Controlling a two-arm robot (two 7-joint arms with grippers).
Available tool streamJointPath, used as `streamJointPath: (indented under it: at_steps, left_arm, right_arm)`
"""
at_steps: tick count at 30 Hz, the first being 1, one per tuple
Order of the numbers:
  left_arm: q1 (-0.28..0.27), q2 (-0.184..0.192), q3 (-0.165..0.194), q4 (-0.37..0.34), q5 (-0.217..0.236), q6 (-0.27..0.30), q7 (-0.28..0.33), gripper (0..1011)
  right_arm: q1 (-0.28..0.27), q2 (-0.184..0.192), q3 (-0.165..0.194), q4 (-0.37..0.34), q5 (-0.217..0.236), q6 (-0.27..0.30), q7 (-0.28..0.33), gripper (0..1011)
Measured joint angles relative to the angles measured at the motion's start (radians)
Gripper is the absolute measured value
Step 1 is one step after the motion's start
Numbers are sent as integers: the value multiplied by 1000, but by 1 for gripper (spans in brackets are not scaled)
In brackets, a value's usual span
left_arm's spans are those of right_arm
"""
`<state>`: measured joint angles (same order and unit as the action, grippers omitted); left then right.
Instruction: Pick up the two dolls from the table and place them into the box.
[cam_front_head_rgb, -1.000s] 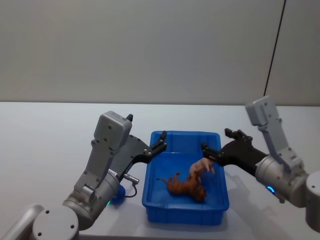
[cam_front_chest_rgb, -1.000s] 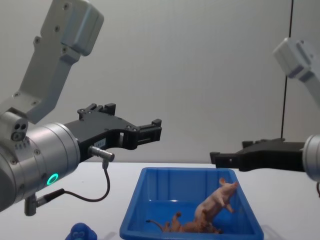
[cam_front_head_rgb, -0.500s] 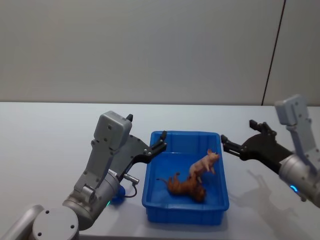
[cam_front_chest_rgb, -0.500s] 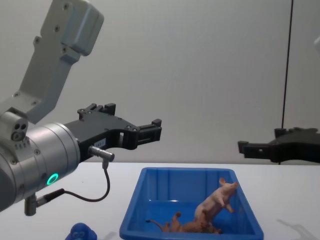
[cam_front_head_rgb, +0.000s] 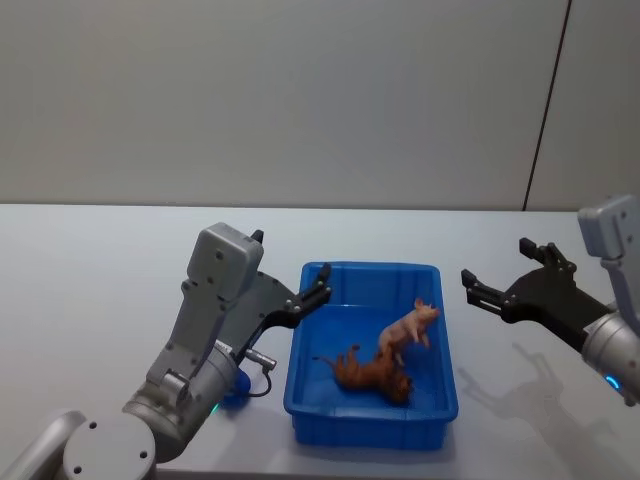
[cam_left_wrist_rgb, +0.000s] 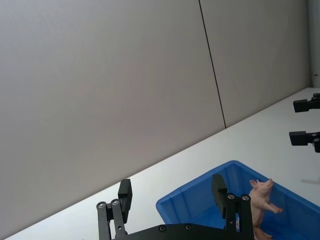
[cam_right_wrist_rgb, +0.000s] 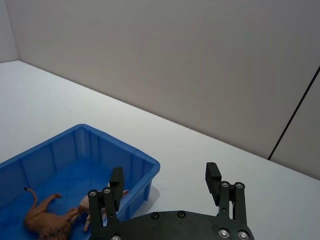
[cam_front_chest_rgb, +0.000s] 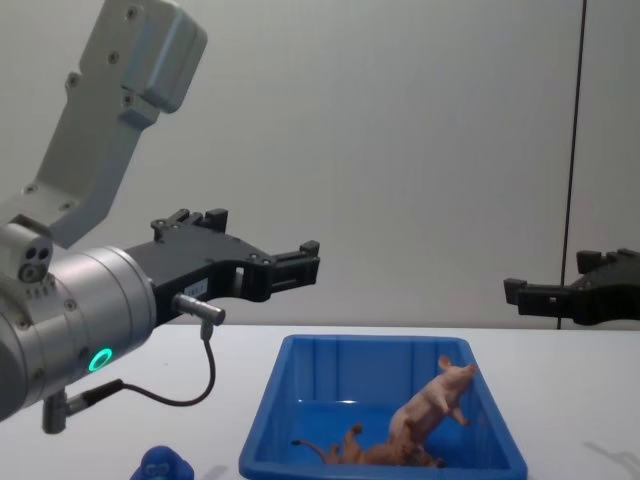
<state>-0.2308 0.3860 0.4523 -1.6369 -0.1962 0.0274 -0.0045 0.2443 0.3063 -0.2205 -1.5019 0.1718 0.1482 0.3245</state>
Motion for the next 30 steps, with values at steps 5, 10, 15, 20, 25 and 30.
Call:
streamJointPath:
  at_steps: [5, 10, 15, 20, 25, 30]
  left_arm:
    - [12, 12, -4, -28, 7, 40, 19, 1003]
    - [28, 25, -9, -60, 9, 89, 38, 1003]
    - [49, 55, -25, -113, -11, 163, 51, 1003]
    - [68, 100, -57, -169, -65, 226, 53, 1003]
    - [87, 155, -101, -220, -145, 281, 49, 1003]
    - [96, 185, -130, -231, -202, 307, 32, 1003]
  right_arm:
    - [-4, 6, 4, -2, 2, -10, 3, 1001]
    - [-8, 10, 7, -3, 3, -16, 5, 1001]
    - [-9, 12, 8, -4, 3, -19, 6, 1001]
    - [-10, 14, 9, -4, 4, -22, 7, 1001]
    - [-11, 16, 10, -4, 4, -23, 7, 1001]
    - [-11, 16, 11, -5, 4, -24, 8, 1001]
